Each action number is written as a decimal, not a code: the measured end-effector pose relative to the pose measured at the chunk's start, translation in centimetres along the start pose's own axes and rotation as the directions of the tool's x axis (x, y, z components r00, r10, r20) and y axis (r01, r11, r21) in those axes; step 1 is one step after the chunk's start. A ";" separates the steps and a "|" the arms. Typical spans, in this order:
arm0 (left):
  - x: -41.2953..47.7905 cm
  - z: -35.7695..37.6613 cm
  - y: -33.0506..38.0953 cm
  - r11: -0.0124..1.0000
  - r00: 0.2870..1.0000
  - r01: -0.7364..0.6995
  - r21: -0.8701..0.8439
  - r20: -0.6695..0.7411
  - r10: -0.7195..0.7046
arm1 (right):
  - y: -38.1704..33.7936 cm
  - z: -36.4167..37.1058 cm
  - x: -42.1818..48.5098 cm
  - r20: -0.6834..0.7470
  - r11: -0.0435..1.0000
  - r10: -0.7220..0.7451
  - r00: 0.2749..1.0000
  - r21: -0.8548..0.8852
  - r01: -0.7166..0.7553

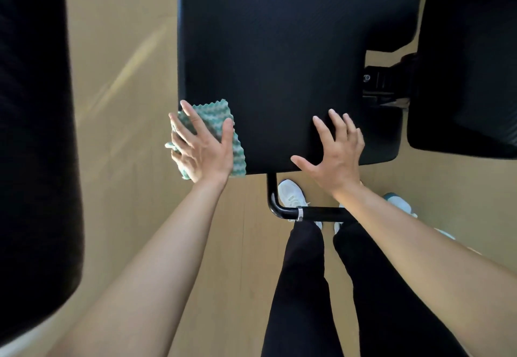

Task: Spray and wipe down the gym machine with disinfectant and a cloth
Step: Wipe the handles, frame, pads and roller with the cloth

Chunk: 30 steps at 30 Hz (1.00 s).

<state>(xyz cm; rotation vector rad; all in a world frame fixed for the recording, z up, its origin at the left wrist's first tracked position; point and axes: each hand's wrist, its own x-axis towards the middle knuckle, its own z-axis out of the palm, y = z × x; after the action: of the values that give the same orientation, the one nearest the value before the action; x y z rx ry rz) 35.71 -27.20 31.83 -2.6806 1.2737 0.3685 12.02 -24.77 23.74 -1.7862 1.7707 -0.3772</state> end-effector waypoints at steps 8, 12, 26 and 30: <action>3.7 -2.7 -0.9 0.956 0.992 0.128 -0.264 0.055 -0.118 | -3.0 0.1 3.4 0.061 0.983 -0.170 0.984 -0.066 0.174; -0.1 -2.5 -2.9 0.846 0.920 0.392 -0.362 0.144 -0.365 | -2.3 0.2 2.9 0.085 0.987 -0.154 0.984 -0.023 0.157; -7.2 -0.7 5.1 -0.080 0.514 0.784 -0.615 0.717 -0.471 | -1.6 0.2 3.1 0.140 0.991 -0.129 0.982 -0.003 0.131; -8.0 -0.7 4.5 -0.128 0.527 0.802 -0.583 0.793 -0.305 | -1.2 0.2 3.2 0.169 0.989 -0.143 0.975 -0.016 0.147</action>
<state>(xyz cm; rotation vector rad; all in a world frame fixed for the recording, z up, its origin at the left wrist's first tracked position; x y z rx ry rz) 27.48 -24.29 34.66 -3.1815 -0.9011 2.0054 13.34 -27.95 23.66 -1.9142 1.5427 -0.2531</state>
